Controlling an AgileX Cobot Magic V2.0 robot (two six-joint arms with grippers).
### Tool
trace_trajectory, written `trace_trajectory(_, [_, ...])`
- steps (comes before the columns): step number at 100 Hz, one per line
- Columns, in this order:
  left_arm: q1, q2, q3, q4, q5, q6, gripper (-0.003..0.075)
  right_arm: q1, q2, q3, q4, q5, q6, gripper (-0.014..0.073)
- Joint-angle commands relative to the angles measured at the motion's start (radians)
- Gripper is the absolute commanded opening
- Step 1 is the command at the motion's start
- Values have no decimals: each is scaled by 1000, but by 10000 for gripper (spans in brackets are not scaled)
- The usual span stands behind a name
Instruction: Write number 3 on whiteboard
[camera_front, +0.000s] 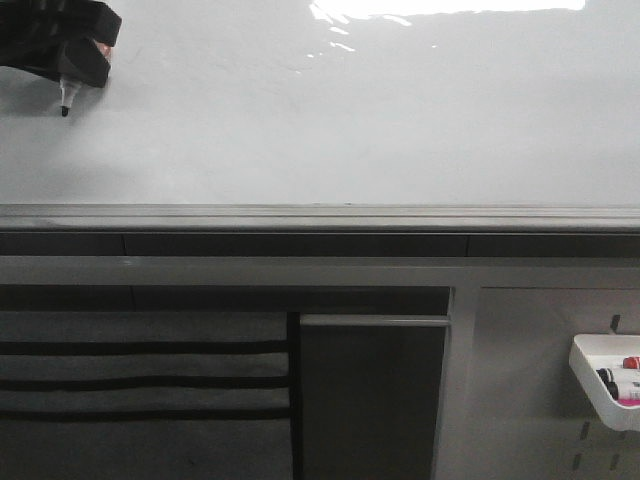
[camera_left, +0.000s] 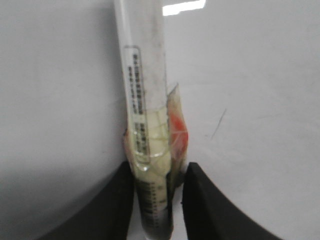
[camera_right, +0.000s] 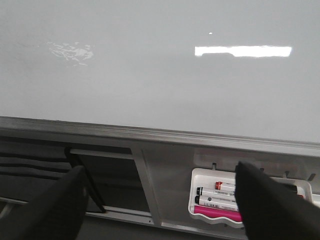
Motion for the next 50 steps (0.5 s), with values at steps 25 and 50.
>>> trace_trajectory(25, [3,-62,-48,-1,89,20,-18,3,14,-36,72,-60,-10,540])
trace_trajectory(50, [-44,-169,-184,-50,688,411,-18,3,136,-123,431,149,-348,540])
